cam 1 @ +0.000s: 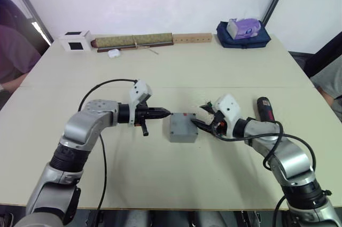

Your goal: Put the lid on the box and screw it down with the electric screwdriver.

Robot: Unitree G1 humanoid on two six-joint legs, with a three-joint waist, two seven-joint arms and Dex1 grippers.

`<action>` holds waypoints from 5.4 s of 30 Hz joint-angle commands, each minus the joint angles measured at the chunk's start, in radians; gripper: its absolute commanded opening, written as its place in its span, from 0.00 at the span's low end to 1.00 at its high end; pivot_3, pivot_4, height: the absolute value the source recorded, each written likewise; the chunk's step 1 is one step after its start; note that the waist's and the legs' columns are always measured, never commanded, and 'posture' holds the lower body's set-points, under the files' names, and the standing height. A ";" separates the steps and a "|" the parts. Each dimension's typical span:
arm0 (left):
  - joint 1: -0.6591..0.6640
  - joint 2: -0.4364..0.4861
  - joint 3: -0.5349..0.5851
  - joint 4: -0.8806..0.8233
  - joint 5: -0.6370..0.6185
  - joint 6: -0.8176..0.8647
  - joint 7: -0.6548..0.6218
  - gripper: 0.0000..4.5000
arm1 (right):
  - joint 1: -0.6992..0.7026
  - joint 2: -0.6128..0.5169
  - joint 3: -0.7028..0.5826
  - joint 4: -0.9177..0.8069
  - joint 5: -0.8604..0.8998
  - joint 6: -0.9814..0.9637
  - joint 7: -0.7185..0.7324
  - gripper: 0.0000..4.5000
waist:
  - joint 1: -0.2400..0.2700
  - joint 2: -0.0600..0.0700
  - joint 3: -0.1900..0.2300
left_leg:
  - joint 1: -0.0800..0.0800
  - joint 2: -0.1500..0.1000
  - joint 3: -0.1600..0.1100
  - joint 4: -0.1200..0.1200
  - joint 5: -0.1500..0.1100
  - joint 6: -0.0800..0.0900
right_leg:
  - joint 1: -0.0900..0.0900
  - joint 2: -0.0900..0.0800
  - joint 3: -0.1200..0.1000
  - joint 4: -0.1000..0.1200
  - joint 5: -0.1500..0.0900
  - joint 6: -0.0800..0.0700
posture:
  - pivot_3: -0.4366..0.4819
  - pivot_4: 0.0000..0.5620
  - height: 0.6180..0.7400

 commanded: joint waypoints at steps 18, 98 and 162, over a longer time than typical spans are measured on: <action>-0.104 -0.013 -0.065 -0.148 0.011 -0.130 -0.089 0.00 | -0.390 -0.465 -0.341 0.396 0.204 0.747 -0.065 0.94 | -0.001 0.000 0.000 | 0.000 0.000 0.001 -0.001 0.000 0.000 | 0.001 0.000 0.000 -0.002 0.000 0.000 | 0.48 0.27 1.00; -0.112 -0.031 -0.225 0.221 0.265 -0.412 -0.218 0.00 | -0.183 0.253 -0.312 -0.143 0.381 0.102 -0.271 0.41 | -0.002 0.008 0.008 | 0.009 0.000 0.006 -0.014 0.001 -0.002 | 0.005 0.000 0.004 -0.010 0.001 0.000 | 0.48 0.27 1.00; -0.021 -0.023 -0.243 0.154 0.299 -0.359 -0.191 0.00 | 0.144 0.309 -0.012 0.075 0.045 -0.257 -0.245 0.41 | -0.002 -0.011 -0.033 | 0.032 0.003 0.002 -0.018 0.000 0.000 | 0.030 0.001 0.001 -0.015 -0.004 -0.006 | 0.48 0.27 1.00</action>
